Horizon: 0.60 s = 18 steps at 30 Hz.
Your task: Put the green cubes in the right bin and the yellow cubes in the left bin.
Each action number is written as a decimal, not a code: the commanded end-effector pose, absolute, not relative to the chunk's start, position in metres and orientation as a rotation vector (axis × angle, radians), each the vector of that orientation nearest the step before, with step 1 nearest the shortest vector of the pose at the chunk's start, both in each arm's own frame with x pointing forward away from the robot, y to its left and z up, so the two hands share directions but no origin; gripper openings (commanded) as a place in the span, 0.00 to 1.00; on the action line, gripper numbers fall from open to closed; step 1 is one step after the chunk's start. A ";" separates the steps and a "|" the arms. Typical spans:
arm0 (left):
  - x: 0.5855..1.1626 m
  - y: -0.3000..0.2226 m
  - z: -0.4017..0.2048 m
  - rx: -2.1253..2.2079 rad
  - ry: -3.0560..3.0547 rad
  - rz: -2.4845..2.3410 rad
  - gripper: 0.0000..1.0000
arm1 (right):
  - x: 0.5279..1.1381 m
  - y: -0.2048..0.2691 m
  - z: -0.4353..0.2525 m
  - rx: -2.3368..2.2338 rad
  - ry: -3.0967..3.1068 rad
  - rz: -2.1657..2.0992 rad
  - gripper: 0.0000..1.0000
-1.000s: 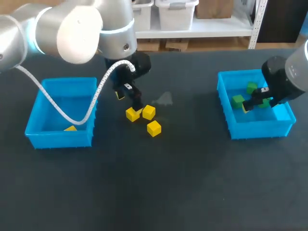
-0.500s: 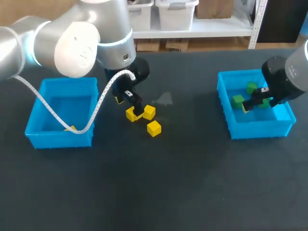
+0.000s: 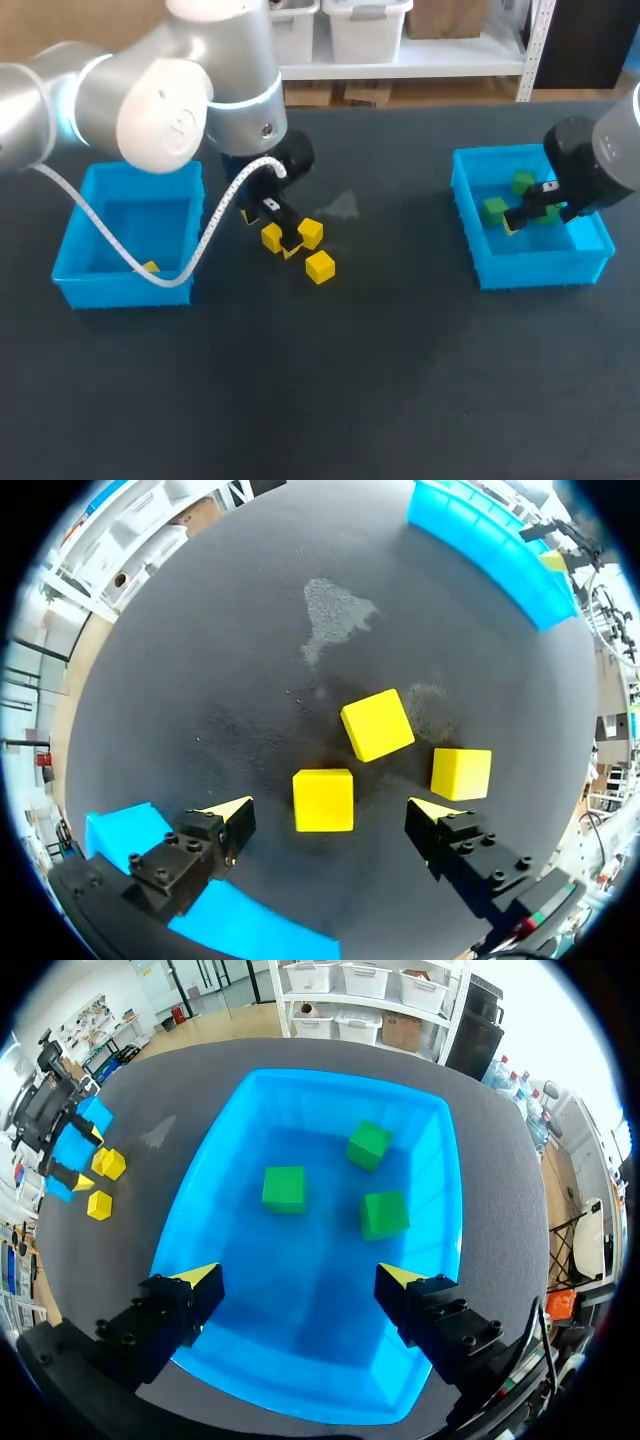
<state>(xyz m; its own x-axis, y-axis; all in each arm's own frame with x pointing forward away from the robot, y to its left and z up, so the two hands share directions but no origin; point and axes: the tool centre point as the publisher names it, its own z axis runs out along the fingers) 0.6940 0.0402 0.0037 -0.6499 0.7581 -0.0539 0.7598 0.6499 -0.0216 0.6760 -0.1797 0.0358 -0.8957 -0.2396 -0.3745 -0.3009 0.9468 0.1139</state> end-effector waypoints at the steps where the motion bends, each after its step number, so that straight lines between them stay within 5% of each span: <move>1: 0.695 0.039 0.001 1.289 2.818 -0.054 0.00 | 0.674 -0.180 0.036 -0.390 2.736 0.234 1.00; 18: 0.694 0.043 0.002 1.262 2.828 -0.052 0.00 | 0.674 -0.180 0.036 -0.390 2.736 0.234 1.00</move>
<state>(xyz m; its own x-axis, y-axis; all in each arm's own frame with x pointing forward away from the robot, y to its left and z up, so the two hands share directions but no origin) 0.6947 0.0413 0.0014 -0.6672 0.7430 -0.0519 0.7444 0.6676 -0.0127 0.6760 -0.1797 0.0358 -0.8957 -0.2396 -0.3745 -0.3009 0.9468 0.1139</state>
